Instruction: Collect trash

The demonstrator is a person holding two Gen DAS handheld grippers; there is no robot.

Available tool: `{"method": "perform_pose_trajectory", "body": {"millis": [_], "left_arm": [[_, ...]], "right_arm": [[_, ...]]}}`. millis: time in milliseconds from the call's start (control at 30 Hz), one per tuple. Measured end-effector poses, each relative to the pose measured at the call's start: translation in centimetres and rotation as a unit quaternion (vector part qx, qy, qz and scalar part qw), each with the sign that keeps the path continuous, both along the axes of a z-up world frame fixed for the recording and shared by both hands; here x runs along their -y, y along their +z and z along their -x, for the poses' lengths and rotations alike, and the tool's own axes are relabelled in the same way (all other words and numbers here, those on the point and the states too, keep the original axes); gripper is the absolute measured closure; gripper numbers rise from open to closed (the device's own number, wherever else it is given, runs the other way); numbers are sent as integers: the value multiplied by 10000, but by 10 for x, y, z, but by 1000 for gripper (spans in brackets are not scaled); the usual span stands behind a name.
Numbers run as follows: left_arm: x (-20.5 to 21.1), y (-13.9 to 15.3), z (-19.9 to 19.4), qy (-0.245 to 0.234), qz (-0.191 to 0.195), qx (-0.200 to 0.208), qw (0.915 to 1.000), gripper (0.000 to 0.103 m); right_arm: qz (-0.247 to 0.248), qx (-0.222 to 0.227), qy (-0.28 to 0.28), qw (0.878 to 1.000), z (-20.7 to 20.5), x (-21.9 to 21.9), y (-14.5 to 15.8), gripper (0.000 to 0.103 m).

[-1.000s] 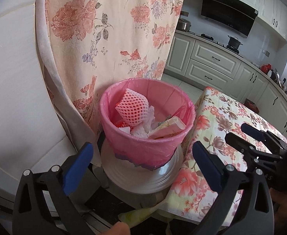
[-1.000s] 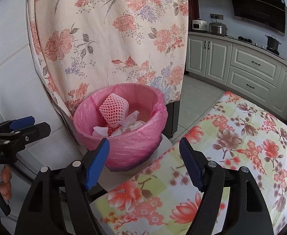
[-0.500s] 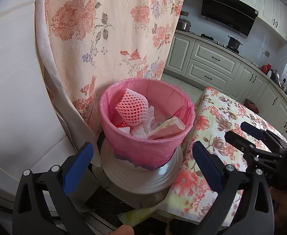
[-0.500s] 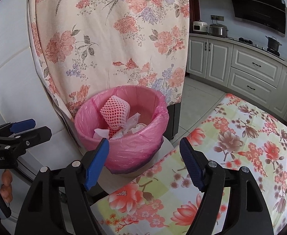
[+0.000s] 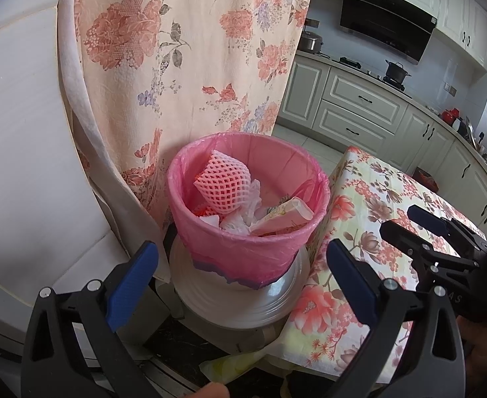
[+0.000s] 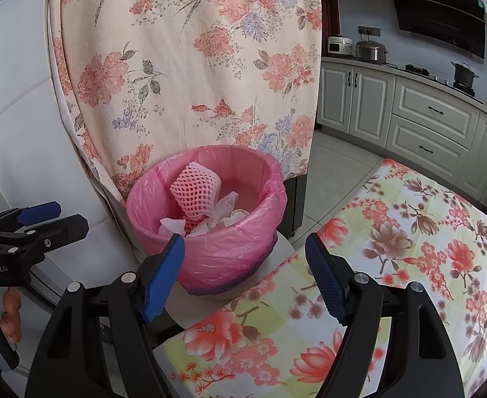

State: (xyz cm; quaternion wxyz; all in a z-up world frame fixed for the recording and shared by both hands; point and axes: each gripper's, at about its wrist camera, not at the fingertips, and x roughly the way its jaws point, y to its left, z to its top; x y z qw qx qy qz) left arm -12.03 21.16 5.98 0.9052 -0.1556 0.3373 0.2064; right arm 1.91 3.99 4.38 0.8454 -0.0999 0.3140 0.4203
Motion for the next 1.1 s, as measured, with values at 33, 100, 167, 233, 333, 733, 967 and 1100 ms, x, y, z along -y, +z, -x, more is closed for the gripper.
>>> {"method": "perform_pose_trajectory", "body": {"millis": [33, 100, 167, 233, 333, 733, 967, 1100], "left_arm": [[0, 0, 0, 1, 3, 2, 10000, 5], [0, 0, 0, 2, -2, 12, 10000, 5], [0, 1, -1, -6, 4, 14, 10000, 5], [1, 1, -1, -11, 0, 18, 10000, 5], [0, 1, -2, -18, 45, 27, 10000, 5], [0, 0, -2, -13, 58, 29, 10000, 5], [0, -1, -1, -63, 72, 46, 9999, 5], [0, -1, -1, -42, 22, 39, 10000, 5]], "right_arm": [[-1, -1, 1, 10000, 0, 0, 0, 31], [-7, 10, -3, 10000, 0, 0, 0, 31], [-9, 15, 1, 10000, -1, 0, 1, 31], [-13, 11, -2, 10000, 0, 0, 2, 31], [-10, 14, 2, 10000, -1, 0, 2, 31], [-11, 11, -3, 10000, -1, -1, 2, 31], [-7, 37, -2, 10000, -1, -1, 3, 31], [3, 31, -1, 10000, -1, -1, 4, 31]]}}
